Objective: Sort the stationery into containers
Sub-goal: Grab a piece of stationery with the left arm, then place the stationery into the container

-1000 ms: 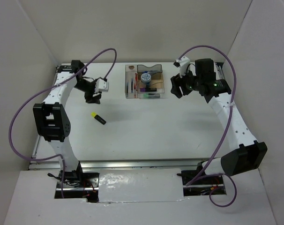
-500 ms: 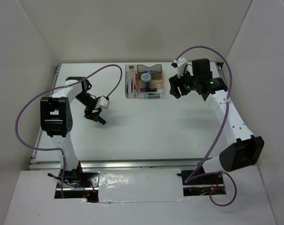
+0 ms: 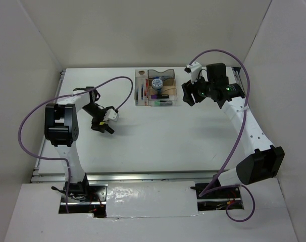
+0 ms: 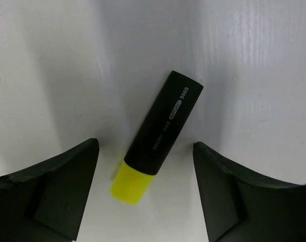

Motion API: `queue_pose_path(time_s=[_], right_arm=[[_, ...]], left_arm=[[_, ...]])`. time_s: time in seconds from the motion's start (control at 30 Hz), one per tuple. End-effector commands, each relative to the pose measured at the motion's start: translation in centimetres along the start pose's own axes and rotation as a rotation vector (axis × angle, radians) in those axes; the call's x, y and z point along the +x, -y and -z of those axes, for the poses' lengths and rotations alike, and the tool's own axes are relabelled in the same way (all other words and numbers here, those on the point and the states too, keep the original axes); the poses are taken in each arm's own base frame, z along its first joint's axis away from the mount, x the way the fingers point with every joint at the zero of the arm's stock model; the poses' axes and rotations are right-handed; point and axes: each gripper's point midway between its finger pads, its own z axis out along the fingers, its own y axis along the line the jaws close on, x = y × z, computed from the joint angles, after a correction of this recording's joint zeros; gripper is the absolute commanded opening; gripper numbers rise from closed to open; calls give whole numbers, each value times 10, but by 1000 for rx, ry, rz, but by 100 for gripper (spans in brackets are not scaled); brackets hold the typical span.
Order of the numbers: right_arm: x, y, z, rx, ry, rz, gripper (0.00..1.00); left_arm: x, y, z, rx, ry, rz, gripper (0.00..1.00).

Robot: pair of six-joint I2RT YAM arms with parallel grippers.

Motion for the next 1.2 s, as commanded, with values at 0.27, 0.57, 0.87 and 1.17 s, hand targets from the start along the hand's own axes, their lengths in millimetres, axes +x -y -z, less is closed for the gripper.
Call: queue_pose_path(time_s=[0.27,0.57,0.87,1.17], right_arm=[[-8,0,0,4,18,17,67],[2,8,10,33,28,-35,70],[24,18,19,48,41,-145,100],[49,25,29,75,53,-243,100]], left_arm=[[1,2,-2,-27,-9,-36,48],[-131,-41,30,-149,197,-6,25],[-243,-139,50,-404,391,75,24],[-301,-210,8,-593,426,3,27]])
